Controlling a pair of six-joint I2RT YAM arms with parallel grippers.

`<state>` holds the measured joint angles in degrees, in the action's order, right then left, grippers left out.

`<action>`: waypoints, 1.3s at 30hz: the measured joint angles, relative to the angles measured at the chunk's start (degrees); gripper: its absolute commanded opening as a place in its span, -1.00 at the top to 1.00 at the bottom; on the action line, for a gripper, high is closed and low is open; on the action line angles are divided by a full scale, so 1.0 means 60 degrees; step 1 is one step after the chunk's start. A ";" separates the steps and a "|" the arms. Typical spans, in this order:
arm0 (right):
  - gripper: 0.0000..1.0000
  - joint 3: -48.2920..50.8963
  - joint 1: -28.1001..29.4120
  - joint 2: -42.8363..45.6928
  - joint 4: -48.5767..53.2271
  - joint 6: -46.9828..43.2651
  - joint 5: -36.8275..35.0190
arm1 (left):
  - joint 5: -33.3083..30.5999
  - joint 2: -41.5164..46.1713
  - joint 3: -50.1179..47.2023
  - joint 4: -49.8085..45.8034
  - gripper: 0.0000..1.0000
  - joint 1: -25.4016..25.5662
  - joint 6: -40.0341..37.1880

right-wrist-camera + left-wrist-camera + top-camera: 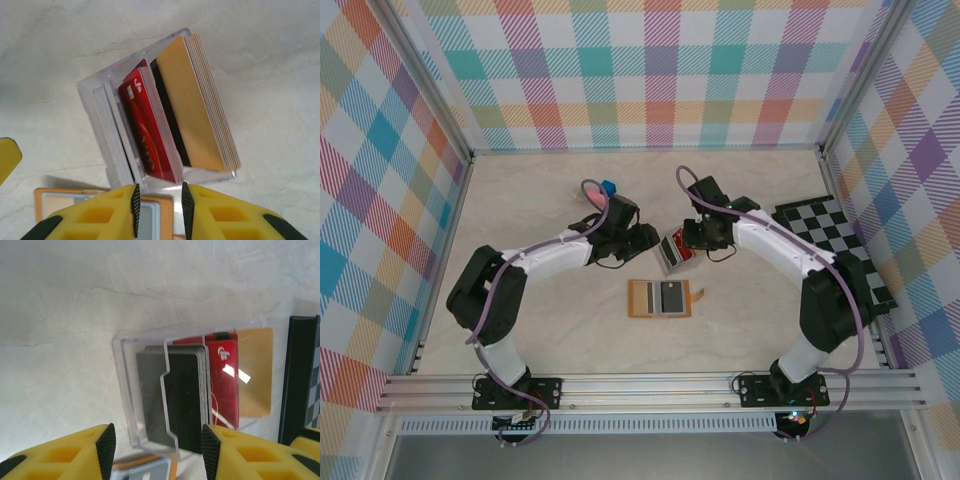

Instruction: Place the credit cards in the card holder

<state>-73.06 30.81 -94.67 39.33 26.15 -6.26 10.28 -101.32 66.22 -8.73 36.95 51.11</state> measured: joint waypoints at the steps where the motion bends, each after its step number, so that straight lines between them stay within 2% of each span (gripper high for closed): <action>1: 0.41 -0.0153 0.0000 -0.0233 0.0087 -0.0102 -0.0055 | 0.0113 -0.0240 0.0120 0.0015 -0.01 -0.0004 0.0069; 5: 0.41 -0.0532 0.0000 -0.0798 0.0277 -0.0364 -0.0109 | 0.0463 -0.0980 0.0415 0.0007 0.03 -0.0004 0.0277; 12: 0.39 -0.0761 0.0000 -0.0940 0.0390 -0.0594 -0.0098 | 0.0678 -0.1523 0.0601 -0.0007 0.07 -0.0007 0.0444; 17: 0.33 -0.0991 0.0000 -0.1260 0.0393 -0.0732 -0.0098 | 0.0794 -0.1705 0.0696 0.0146 0.38 -0.0025 0.0546; 22: 0.33 -0.1086 0.0000 -0.1749 0.0419 -0.0732 -0.0102 | 0.0812 -0.1840 0.0688 0.0146 0.52 -0.0025 0.0528; 31: 0.47 -0.1257 -0.0004 -0.2084 0.0459 -0.0710 0.0229 | 0.0812 -0.1840 0.0688 -0.0040 0.56 -0.0025 0.0219; 39: 0.38 -0.1257 -0.0007 -0.2080 0.0419 -0.0692 0.0969 | 0.0812 -0.1840 0.0688 -0.0051 0.58 -0.0025 0.0025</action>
<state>-80.60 30.76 -107.15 41.85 22.00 -0.45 15.16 -112.36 70.35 -9.04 36.80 51.27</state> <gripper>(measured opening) 0.301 0.215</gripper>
